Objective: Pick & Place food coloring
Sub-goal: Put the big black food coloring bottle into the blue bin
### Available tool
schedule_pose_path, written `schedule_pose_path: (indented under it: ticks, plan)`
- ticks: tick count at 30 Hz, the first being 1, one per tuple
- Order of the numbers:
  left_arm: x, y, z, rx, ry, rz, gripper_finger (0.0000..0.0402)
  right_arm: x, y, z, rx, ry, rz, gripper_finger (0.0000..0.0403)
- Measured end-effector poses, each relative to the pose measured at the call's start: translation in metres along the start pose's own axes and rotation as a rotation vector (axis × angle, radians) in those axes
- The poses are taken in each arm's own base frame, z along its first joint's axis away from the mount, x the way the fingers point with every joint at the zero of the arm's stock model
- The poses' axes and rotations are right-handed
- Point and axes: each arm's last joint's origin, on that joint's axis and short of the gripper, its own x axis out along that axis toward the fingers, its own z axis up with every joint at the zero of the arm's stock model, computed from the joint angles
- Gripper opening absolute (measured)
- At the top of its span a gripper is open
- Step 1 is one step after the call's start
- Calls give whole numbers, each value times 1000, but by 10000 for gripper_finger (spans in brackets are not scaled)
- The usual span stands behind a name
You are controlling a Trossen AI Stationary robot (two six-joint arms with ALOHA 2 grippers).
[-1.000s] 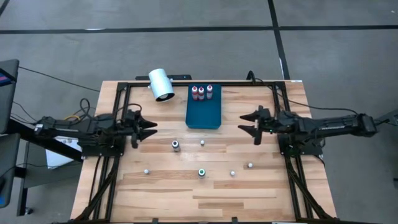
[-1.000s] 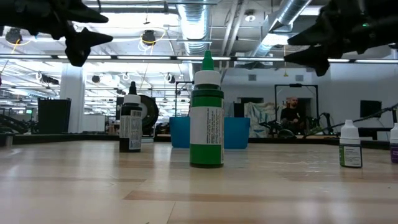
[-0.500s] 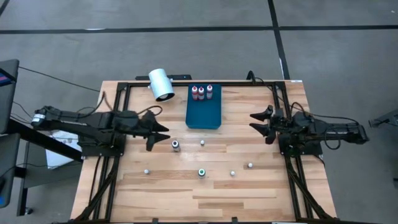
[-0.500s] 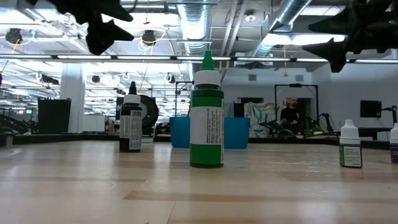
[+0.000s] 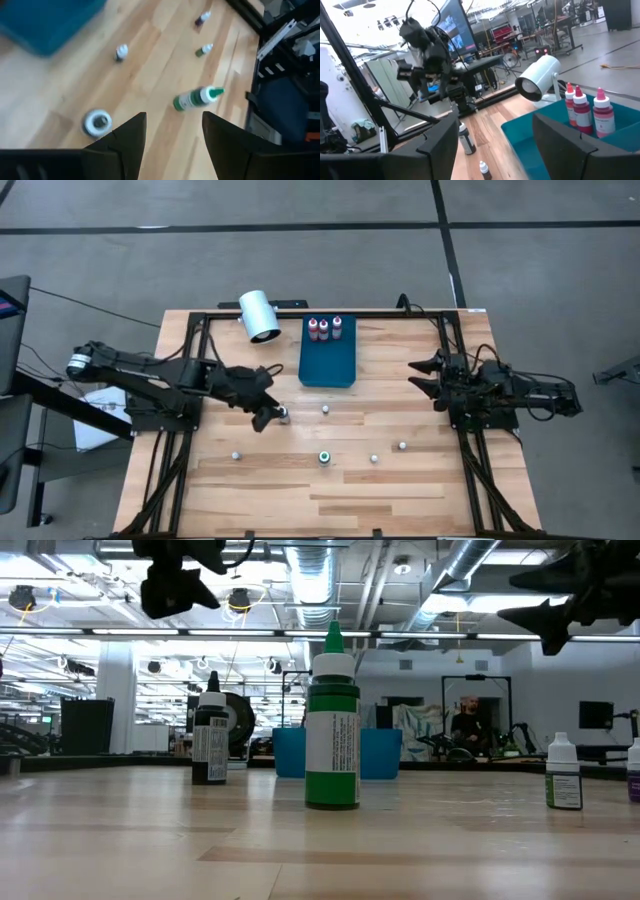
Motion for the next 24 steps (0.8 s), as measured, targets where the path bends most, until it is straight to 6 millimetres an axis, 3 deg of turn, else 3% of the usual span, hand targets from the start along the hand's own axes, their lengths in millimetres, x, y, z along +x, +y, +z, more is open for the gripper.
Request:
schedule_pose_path:
  ticks: [5, 14, 24]
  plan:
    - [0, 1, -3, -70, 47, 0, 185, 0, 0, 0, 0, 1, 0, 240]
    - [-1, 2, -3, -38, 46, 10, 185, 0, 1, 0, 4, 7, 22, 240]
    - [-1, 12, -5, -163, -60, 216, 185, 0, 1, 0, 32, 10, 35, 240]
